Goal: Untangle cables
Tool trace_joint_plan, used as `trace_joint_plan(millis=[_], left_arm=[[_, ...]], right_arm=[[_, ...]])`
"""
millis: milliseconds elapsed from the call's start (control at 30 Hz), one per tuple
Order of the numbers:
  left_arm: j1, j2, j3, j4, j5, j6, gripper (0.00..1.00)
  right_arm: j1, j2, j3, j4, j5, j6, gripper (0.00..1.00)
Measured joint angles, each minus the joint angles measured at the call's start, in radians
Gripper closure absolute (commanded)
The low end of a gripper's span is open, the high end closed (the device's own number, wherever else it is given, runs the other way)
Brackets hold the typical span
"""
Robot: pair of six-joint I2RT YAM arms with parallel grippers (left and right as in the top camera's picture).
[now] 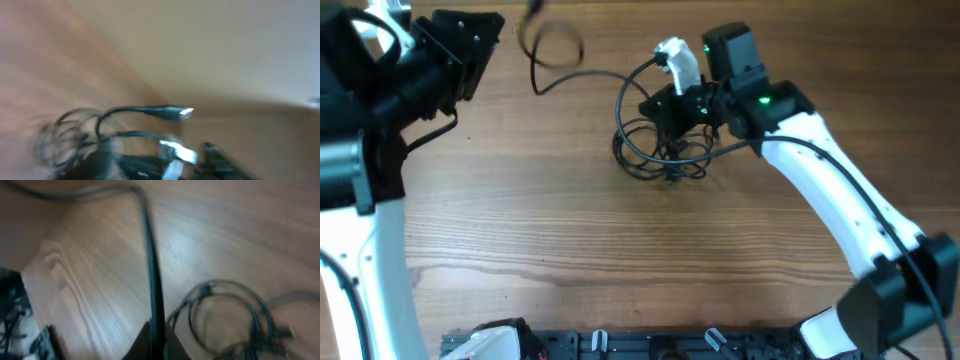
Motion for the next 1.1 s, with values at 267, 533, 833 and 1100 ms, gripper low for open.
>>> trace_joint_plan(millis=[267,533,833,1100], left_arm=[[-0.061,0.239,-0.002,-0.217,-0.076,0.250,0.06],[-0.140,0.332,-0.004,-0.229,-0.072,0.463,0.12],[-0.358,0.332,-0.016,-0.225,-0.048,0.651,0.22],[-0.420,0.335,-0.274,-0.048,-0.208,0.614,0.23]], right_arm=[[0.002,-0.042,0.246,-0.213,0.302,0.217,0.96],[0.002,-0.042,0.491,-0.334,0.363,0.331,0.96],[0.002,-0.035,0.539,-0.361,0.364,0.333,0.96],[-0.114,-0.019,0.546,-0.310,0.218,0.321,0.96]])
